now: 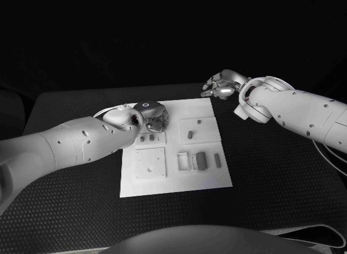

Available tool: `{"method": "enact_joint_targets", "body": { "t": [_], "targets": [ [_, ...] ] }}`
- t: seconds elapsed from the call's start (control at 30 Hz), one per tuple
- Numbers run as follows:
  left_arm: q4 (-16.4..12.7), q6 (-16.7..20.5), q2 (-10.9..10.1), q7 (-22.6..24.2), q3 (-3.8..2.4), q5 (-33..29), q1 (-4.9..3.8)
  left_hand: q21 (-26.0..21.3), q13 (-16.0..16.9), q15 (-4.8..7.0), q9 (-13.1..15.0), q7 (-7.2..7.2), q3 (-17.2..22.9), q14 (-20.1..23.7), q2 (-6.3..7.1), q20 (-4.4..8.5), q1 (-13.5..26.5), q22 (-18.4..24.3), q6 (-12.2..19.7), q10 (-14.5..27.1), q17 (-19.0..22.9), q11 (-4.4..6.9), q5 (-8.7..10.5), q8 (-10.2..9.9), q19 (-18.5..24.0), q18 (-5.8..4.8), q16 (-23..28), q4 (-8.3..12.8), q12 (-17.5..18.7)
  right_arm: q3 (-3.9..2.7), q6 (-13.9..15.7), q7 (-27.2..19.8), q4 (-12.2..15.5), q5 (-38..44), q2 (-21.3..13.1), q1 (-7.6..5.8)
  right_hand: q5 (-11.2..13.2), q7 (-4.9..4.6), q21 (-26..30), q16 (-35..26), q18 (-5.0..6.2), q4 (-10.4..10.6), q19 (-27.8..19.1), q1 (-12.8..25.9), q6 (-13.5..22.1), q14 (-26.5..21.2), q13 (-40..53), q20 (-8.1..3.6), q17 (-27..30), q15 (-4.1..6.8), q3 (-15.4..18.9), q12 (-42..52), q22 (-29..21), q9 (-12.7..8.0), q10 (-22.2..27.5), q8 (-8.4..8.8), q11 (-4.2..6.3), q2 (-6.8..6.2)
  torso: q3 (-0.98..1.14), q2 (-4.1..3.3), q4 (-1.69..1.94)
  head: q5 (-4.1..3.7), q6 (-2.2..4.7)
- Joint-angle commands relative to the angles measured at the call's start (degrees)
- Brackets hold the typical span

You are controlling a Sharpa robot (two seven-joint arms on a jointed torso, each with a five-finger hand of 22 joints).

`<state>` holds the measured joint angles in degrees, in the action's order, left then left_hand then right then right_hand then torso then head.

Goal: Assemble the parts on the task board

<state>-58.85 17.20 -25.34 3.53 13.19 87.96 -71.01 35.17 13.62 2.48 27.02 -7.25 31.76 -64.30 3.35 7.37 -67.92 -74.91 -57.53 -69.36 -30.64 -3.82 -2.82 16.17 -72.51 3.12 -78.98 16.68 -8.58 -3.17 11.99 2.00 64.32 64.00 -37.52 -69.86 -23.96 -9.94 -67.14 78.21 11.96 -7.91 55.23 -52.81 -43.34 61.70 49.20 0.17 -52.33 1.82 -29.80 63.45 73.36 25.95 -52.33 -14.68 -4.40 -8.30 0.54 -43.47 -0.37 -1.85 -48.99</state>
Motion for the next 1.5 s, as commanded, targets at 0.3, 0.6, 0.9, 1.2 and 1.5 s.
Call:
{"method": "enact_joint_targets", "body": {
  "t": [0.3,0.6,0.9,1.2,1.5],
  "targets": [
    [0.2,-0.3,-0.3,-0.3,0.35,0.7,0.5,1.3,0.5,0.92,0.3,0.35,2.6,-2.3,-1.37,1.29,-0.4,-1.2,-1.8,-2.8,0.2,0.79,-0.14,1.0,-1.7,5.83,-0.2,-0.1,-0.1,-0.03,-0.7,-0.6,0.0,0.0,0.1,0.01,-0.2,-0.94,0.3,-0.1,3.04,0.0,-0.1,0.3,0.3,-0.3,-0.1,-0.35,0.1,0.0,0.2,0.3,0.0,-0.1,0.3,-0.38,0.0,0.42,0.05,0.01,0.01,0.03,-0.05],
    [-0.9,1.0,-0.9,0.3,0.33,-0.3,0.5,1.5,0.7,1.35,0.3,0.51,3.6,-3.2,-1.46,1.7,-0.5,-1.1,-2.2,-3.9,0.3,1.21,-0.17,1.3,-2.4,5.76,0.0,0.0,-0.1,-0.03,-0.8,-0.6,0.0,0.0,0.0,0.01,-0.2,-0.94,0.3,-0.1,3.04,0.0,-0.1,0.3,0.3,-0.3,-0.1,-0.35,0.1,0.0,0.2,0.3,0.0,-0.1,0.3,-0.39,0.0,0.41,0.06,0.02,-0.01,0.05,0.0],
    [-2.6,1.4,-2.2,0.7,0.28,-1.4,0.48,1.5,0.8,1.4,0.3,0.54,3.8,-3.4,-1.5,1.79,-0.4,-1.1,-2.2,-4.1,0.3,1.26,-0.19,1.3,-2.6,5.73,0.1,-0.1,0.0,-0.03,-0.8,-0.6,0.1,0.0,-0.1,0.01,-0.2,-0.95,0.3,-0.1,3.04,0.0,-0.1,0.3,0.4,-0.3,-0.1,-0.35,0.1,0.0,0.2,0.3,0.0,-0.1,0.3,-0.39,0.0,0.41,0.08,0.04,0.04,0.1,0.04],
    [-5.0,2.8,-4.6,0.8,-0.51,-1.8,0.42,1.6,0.8,1.44,0.3,0.57,3.9,-3.6,-1.47,1.88,-0.4,-1.1,-2.3,-4.2,0.3,1.3,-0.19,1.3,-2.7,5.72,0.1,0.0,0.1,-0.03,-0.7,-0.6,0.2,0.0,-0.4,0.01,-0.2,-0.95,0.3,-0.1,3.04,0.0,-0.1,0.3,0.4,-0.3,-0.1,-0.35,0.1,-0.01,0.2,0.3,0.0,-0.1,0.3,-0.39,0.0,0.38,0.05,0.03,0.05,0.18,0.14],
    [-7.4,4.0,-6.6,1.1,-3.16,-2.8,0.4,1.6,0.8,1.48,0.4,0.6,4.1,-3.7,-1.4,1.95,-0.5,-1.1,-2.3,-4.3,0.3,1.33,-0.2,1.4,-2.8,5.7,0.1,0.0,0.2,-0.03,-0.7,-0.6,0.3,0.0,-0.5,0.01,-0.2,-0.95,0.3,-0.1,3.04,-0.1,-0.1,0.3,0.4,-0.4,-0.1,-0.34,0.1,-0.01,0.2,0.3,0.0,-0.1,0.3,-0.39,-0.01,0.36,0.01,0.02,0.06,0.26,0.27]
  ]
}}
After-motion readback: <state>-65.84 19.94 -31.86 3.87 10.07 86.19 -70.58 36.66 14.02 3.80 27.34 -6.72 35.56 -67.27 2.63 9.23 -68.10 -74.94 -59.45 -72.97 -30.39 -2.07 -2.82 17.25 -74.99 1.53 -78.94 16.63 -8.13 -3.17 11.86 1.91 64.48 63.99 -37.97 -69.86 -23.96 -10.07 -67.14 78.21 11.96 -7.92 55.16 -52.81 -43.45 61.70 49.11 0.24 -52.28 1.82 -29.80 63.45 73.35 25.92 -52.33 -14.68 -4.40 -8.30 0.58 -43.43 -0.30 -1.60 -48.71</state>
